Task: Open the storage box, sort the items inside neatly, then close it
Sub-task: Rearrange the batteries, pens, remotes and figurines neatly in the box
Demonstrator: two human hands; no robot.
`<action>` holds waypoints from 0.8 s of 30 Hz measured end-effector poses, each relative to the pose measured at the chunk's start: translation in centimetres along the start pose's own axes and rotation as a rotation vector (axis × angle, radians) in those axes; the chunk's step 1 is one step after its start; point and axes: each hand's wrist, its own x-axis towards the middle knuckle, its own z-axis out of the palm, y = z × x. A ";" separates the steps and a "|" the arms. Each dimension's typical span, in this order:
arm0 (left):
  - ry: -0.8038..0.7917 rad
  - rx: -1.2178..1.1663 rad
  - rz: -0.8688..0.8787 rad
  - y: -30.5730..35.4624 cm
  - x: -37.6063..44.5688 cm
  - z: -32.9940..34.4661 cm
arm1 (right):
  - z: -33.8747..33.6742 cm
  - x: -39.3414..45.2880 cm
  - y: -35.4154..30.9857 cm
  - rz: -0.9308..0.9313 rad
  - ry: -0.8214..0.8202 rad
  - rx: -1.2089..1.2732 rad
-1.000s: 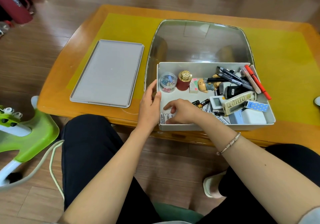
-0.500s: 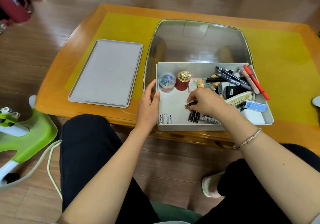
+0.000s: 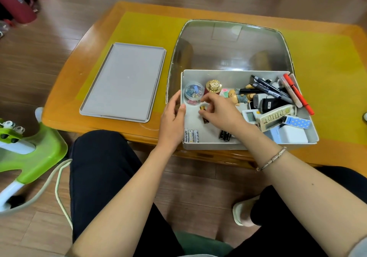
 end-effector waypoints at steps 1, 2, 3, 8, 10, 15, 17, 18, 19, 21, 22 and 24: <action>0.002 0.002 0.005 0.0 0.0 0.0 | 0.4 0.1 -0.4 0.025 -0.009 0.064; 0.004 0.007 0.008 -0.1 0.0 0.1 | 0.7 0.3 -0.7 0.052 -0.012 0.105; 0.007 0.013 0.012 -0.1 -0.1 0.1 | 1.1 0.5 -1.0 0.080 -0.015 0.131; 0.017 0.038 0.029 -0.2 0.0 0.1 | 2.4 1.0 -2.1 0.179 -0.098 0.173; 0.016 0.045 0.033 -0.3 0.1 0.1 | 2.6 1.1 -2.1 0.199 -0.128 0.209; 0.011 0.034 0.038 -0.2 0.1 0.1 | 2.9 1.3 -1.9 0.209 -0.166 0.147; 0.009 0.035 0.039 -0.1 0.0 0.1 | 3.0 1.3 -1.9 0.204 -0.177 0.082; 0.010 0.039 0.038 -0.1 0.0 0.1 | 3.0 1.3 -2.0 0.205 -0.182 0.065; 0.011 0.041 0.036 0.0 0.0 0.1 | 3.0 1.4 -2.1 0.205 -0.191 0.070; 0.009 0.041 0.028 0.0 0.0 0.1 | 3.0 1.4 -2.2 0.192 -0.221 0.097; 0.007 0.044 0.023 0.0 0.0 0.1 | 2.9 1.3 -2.2 0.182 -0.239 0.100; 0.005 0.050 0.015 0.0 0.0 0.1 | 2.7 1.2 -2.3 0.174 -0.264 0.097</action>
